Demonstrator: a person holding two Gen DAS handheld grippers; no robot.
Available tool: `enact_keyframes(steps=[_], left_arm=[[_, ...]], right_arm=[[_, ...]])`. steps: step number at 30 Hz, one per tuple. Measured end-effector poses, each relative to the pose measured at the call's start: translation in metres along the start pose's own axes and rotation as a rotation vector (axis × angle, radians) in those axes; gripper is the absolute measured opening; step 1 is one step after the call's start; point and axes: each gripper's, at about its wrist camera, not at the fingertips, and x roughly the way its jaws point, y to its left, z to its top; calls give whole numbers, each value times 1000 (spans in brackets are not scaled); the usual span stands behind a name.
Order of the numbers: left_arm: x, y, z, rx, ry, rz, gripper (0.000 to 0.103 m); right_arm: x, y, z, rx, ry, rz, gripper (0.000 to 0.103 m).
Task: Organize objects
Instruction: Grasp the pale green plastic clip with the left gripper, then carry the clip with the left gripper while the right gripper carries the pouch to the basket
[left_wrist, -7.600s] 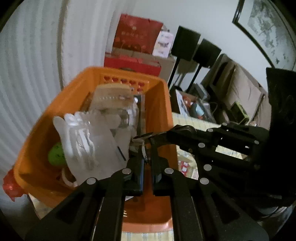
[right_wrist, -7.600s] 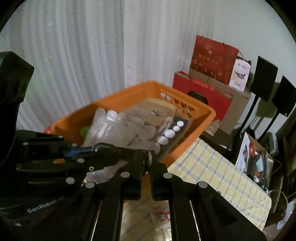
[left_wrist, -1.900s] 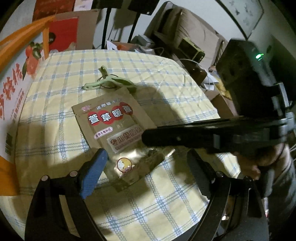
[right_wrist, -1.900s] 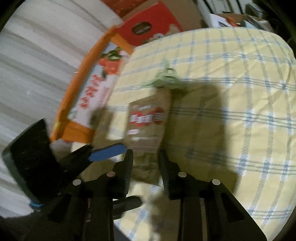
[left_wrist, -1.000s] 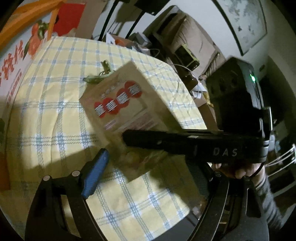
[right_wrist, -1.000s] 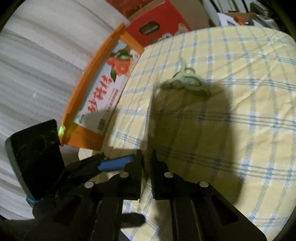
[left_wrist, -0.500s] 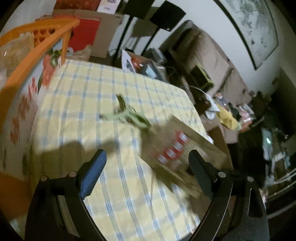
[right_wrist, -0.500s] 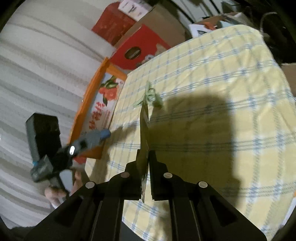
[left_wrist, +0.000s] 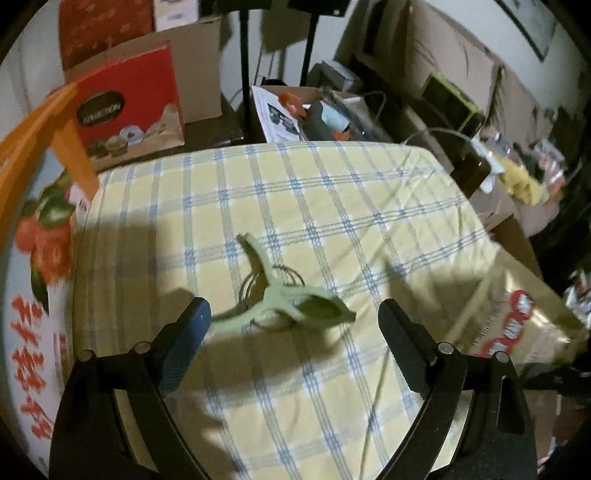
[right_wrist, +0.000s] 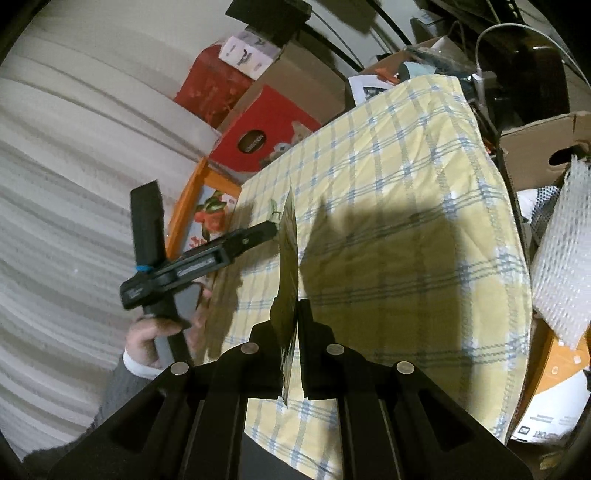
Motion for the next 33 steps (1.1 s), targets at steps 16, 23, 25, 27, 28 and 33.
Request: enact_keyframes(steps=[16, 23, 25, 27, 28, 33], left_arm=[[10, -22, -7, 130, 4, 46, 65], [-15, -13, -9, 67, -27, -23, 65], [-30, -14, -10, 69, -46, -33, 65], [-45, -15, -12, 70, -63, -39, 65], [-51, -15, -13, 69, -70, -43, 65], [-85, -7, -18, 46, -101, -52, 65]], right_arm=[[-6, 3, 2, -3, -21, 0, 5], [-13, 13, 6, -12, -46, 16, 5], [-14, 18, 8, -16, -54, 21, 5], [-14, 24, 10, -23, -57, 25, 5], [-14, 28, 10, -26, -58, 26, 5], [-7, 47, 15, -43, -55, 33, 5]])
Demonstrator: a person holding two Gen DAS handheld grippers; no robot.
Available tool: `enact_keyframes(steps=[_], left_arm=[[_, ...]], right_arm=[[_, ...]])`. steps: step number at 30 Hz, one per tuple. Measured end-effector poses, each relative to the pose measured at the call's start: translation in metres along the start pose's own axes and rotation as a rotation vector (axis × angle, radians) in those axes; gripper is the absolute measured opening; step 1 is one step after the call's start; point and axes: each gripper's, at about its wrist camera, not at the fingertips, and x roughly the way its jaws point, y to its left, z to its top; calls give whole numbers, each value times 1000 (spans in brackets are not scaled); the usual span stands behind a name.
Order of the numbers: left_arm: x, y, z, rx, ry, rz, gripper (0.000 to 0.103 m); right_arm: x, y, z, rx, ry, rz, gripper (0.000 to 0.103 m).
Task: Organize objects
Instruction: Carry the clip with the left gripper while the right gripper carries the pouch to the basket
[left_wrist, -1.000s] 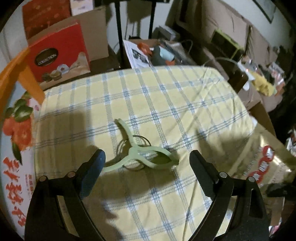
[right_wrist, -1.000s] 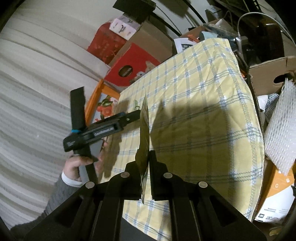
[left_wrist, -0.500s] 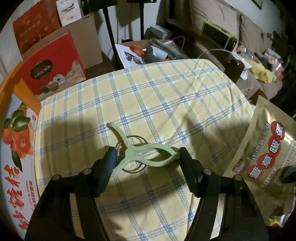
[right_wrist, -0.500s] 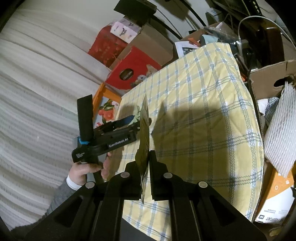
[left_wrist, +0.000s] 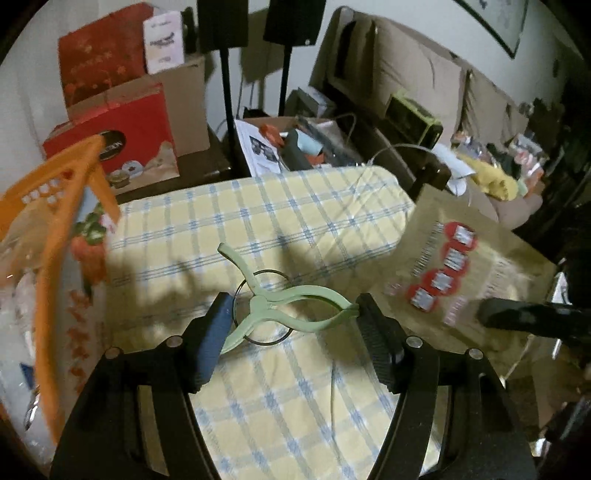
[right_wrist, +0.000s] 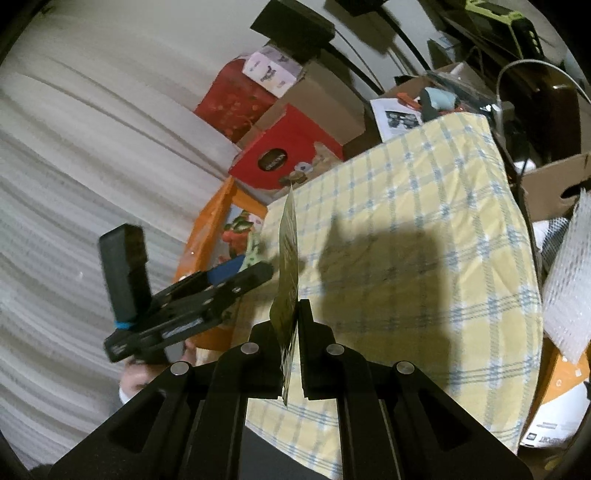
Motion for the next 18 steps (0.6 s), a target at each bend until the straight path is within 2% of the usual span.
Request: enact_keyframes(steps=[9, 18], left_arm=[[-59, 41, -13, -55, -58, 20, 65], [-103, 111, -33, -159, -101, 79, 65]], right_arm=[[26, 39, 6, -63, 43, -12, 5], [65, 98, 7, -165, 99, -5, 5]])
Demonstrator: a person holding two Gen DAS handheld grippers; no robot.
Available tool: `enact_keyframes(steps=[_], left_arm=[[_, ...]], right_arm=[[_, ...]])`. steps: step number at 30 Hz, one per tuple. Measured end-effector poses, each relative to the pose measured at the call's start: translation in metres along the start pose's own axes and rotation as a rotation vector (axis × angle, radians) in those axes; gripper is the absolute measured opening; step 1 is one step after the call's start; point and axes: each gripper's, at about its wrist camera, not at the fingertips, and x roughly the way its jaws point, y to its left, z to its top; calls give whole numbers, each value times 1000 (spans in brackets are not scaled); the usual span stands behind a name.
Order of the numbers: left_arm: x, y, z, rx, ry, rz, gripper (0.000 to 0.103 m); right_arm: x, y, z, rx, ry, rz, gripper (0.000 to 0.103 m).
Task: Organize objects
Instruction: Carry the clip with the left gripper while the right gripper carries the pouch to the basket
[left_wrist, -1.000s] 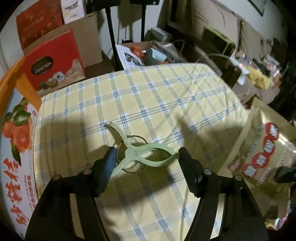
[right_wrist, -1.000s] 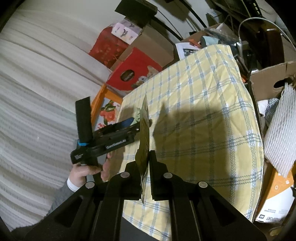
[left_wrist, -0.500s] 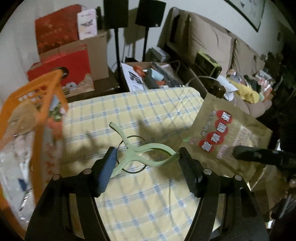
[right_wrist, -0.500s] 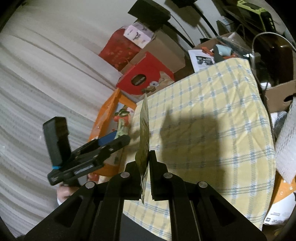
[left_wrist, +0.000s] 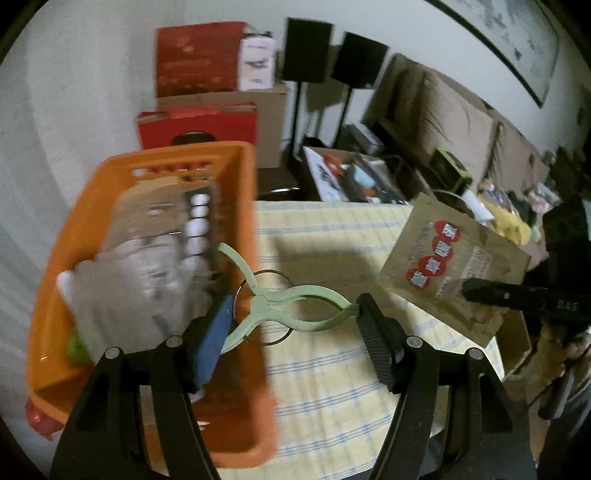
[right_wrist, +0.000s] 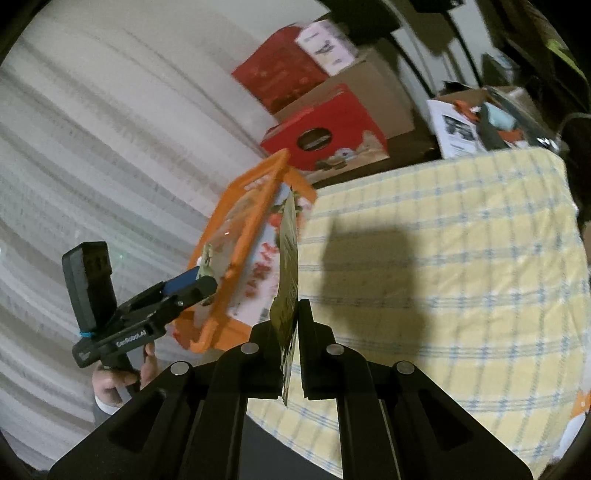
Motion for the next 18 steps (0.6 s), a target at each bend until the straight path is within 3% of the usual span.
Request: enact_keyframes(steps=[10, 18], left_arm=[[-23, 84, -13, -102, -16, 120, 65], [-13, 133, -26, -185, 1, 154, 65]], right_arm=[[72, 64, 13, -47, 67, 75, 5], [125, 99, 16, -56, 127, 124, 5]])
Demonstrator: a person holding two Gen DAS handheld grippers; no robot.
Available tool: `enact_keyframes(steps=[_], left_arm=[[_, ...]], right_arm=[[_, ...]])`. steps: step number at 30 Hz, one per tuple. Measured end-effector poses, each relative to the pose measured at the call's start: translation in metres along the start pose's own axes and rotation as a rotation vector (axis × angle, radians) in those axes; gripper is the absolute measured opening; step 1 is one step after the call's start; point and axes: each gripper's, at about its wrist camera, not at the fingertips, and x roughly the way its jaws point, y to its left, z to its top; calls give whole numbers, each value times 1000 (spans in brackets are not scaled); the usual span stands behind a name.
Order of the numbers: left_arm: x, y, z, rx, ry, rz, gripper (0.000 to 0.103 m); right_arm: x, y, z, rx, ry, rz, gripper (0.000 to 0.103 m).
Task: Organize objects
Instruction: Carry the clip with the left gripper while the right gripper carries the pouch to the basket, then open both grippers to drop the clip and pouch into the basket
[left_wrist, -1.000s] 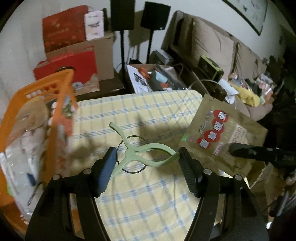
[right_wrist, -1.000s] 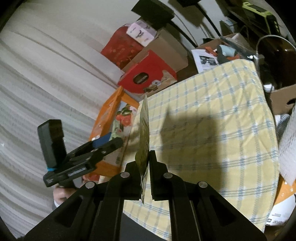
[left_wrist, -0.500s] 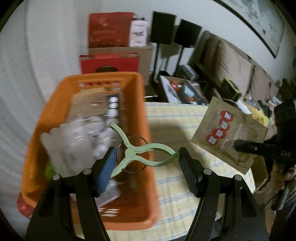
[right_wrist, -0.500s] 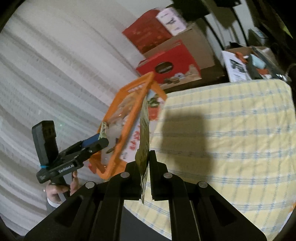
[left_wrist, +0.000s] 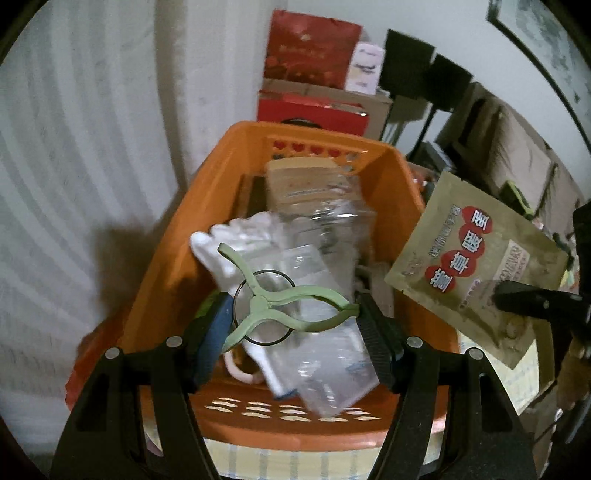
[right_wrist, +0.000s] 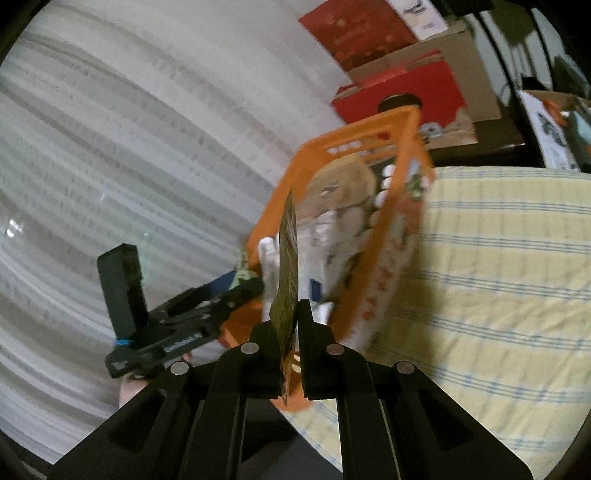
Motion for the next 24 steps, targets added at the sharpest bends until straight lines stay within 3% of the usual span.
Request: enact_keyframes(steps=[11, 13, 16, 18, 20, 24], left_arm=[[22, 24, -7, -64, 16, -27, 66], [20, 28, -6, -85, 13, -37, 77], [8, 32, -4, -114, -19, -61, 85], [3, 33, -2, -122, -29, -74, 86], [-3, 32, 0, -128, -38, -87, 89], [-12, 27, 1, -122, -55, -96, 92]], right_arm=[[53, -11, 8, 87, 41, 43, 5], [61, -14, 7, 102, 49, 49, 6], [61, -13, 9, 87, 46, 55, 7], [61, -10, 10, 66, 56, 17, 10], [59, 0, 10, -28, 56, -103, 15], [50, 15, 7, -140, 42, -216, 40]])
